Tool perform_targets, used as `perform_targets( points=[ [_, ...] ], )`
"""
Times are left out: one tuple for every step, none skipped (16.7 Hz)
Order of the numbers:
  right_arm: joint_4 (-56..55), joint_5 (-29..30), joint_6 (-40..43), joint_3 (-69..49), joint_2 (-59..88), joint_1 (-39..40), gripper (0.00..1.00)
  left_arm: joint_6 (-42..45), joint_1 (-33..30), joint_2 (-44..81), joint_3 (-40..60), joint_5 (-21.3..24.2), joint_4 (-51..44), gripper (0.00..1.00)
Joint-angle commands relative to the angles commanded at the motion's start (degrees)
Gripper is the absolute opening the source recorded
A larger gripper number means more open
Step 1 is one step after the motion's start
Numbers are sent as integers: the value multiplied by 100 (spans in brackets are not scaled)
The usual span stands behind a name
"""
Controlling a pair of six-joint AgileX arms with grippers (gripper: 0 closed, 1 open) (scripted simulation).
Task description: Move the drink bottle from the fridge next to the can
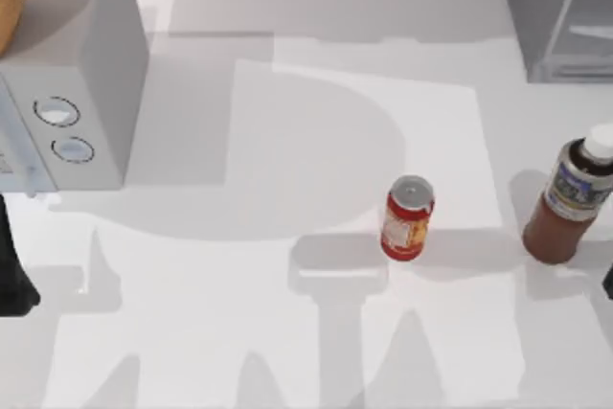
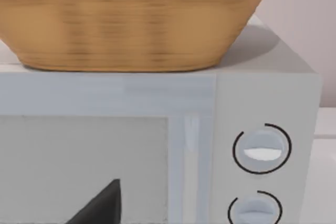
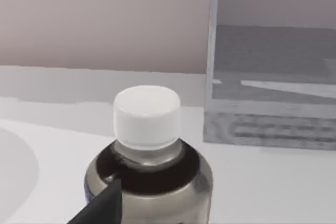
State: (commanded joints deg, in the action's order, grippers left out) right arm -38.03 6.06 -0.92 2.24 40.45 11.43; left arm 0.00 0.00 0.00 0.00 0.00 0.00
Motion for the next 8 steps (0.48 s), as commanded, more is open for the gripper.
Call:
perform_targets(
  points=[
    [514, -132, 2, 42, -506, -157, 100, 0, 0, 0, 0, 0, 0, 100],
    [1008, -248, 3, 75, -996, -308, 100, 0, 0, 0, 0, 0, 0, 100],
    [1477, -347, 4, 97, -1467, -454, 100, 0, 0, 0, 0, 0, 0, 100],
    [1913, -427, 8, 104, -1915, -594, 100, 0, 0, 0, 0, 0, 0, 100],
    [2311, -489, 18, 96, -2338, -724, 100, 0, 0, 0, 0, 0, 0, 100],
    [2671, -536, 32, 72, -2726, -840, 100, 0, 0, 0, 0, 0, 0, 100],
    [2989, -566, 47, 35, -3072, -935, 100, 0, 0, 0, 0, 0, 0, 100],
    [3258, -586, 62, -13, -3371, -1009, 100, 0, 0, 0, 0, 0, 0, 100]
  ],
)
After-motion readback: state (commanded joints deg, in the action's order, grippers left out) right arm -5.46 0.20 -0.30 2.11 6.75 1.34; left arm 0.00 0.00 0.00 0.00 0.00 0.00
